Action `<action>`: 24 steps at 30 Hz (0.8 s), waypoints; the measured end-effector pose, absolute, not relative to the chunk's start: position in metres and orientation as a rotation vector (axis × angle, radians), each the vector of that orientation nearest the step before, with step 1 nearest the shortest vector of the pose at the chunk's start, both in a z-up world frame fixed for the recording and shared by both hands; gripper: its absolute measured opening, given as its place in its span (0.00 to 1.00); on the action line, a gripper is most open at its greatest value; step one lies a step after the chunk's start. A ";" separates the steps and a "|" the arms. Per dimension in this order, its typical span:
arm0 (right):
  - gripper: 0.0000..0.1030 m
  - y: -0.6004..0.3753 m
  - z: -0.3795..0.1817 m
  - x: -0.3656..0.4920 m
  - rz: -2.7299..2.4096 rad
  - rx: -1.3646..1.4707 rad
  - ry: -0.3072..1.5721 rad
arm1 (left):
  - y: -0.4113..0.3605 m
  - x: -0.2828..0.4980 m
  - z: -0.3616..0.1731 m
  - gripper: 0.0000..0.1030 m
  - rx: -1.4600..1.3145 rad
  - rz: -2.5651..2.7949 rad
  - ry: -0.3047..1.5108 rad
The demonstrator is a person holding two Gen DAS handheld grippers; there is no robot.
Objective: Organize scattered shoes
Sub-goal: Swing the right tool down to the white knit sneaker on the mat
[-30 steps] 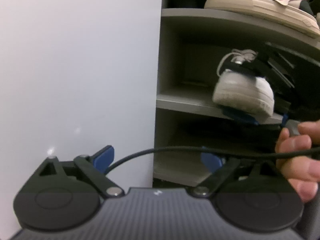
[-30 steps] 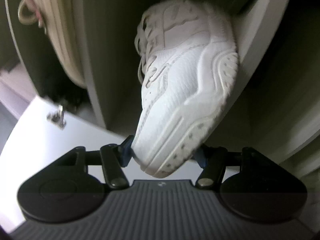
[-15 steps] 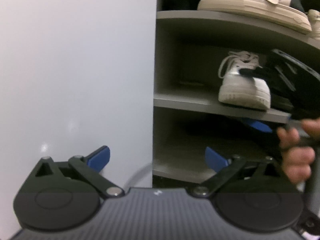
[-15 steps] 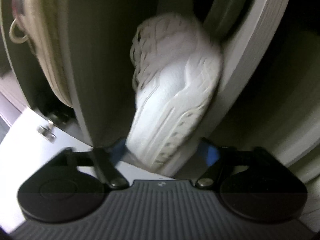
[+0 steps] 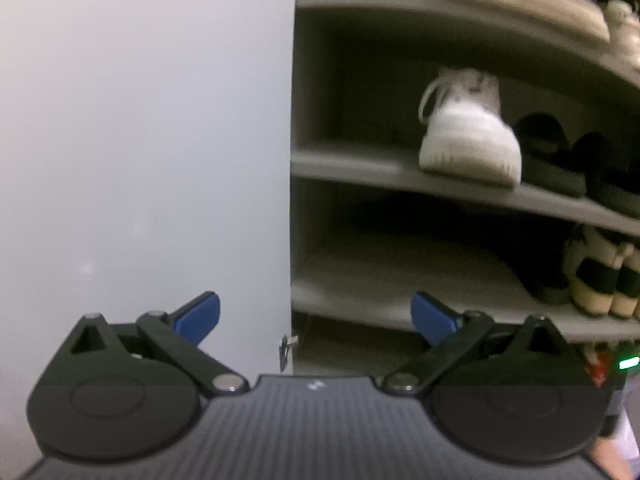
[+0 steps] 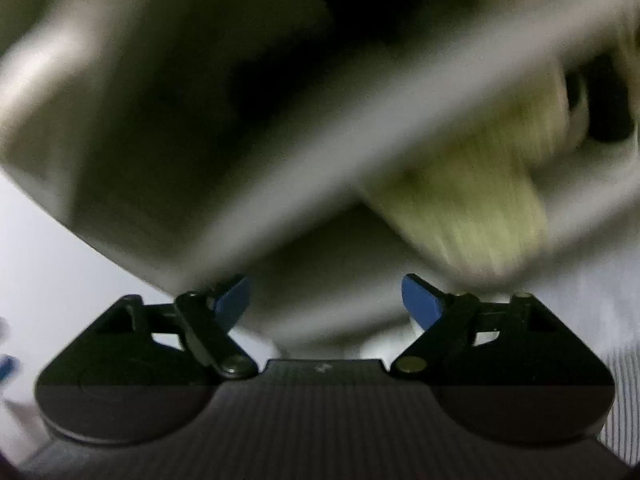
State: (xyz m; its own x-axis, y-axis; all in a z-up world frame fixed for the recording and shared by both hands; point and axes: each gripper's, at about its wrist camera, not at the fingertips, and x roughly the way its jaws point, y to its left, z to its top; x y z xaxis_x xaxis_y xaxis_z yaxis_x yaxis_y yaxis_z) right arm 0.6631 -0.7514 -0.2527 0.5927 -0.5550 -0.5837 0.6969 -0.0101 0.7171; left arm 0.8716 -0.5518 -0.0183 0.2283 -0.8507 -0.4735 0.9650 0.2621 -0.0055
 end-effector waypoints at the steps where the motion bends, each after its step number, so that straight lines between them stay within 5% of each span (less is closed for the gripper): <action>1: 0.74 -0.755 -0.263 0.666 -0.985 1.248 0.162 | -0.551 0.871 -0.019 1.00 0.332 -1.280 0.433; 7: 0.73 -0.798 -0.351 0.692 -1.113 1.270 0.416 | -0.538 0.868 -0.027 1.00 0.423 -1.287 0.465; 12: 0.48 -0.800 -0.413 0.689 -1.142 1.384 0.305 | -0.520 0.876 -0.028 1.00 0.444 -1.294 0.524; 17: 0.20 -0.802 -0.425 0.690 -1.071 1.388 0.216 | -0.507 0.880 -0.025 1.00 0.407 -1.309 0.542; 24: 0.16 -0.778 -0.382 0.663 -0.970 1.275 0.180 | -0.500 0.883 -0.014 1.00 0.326 -1.327 0.528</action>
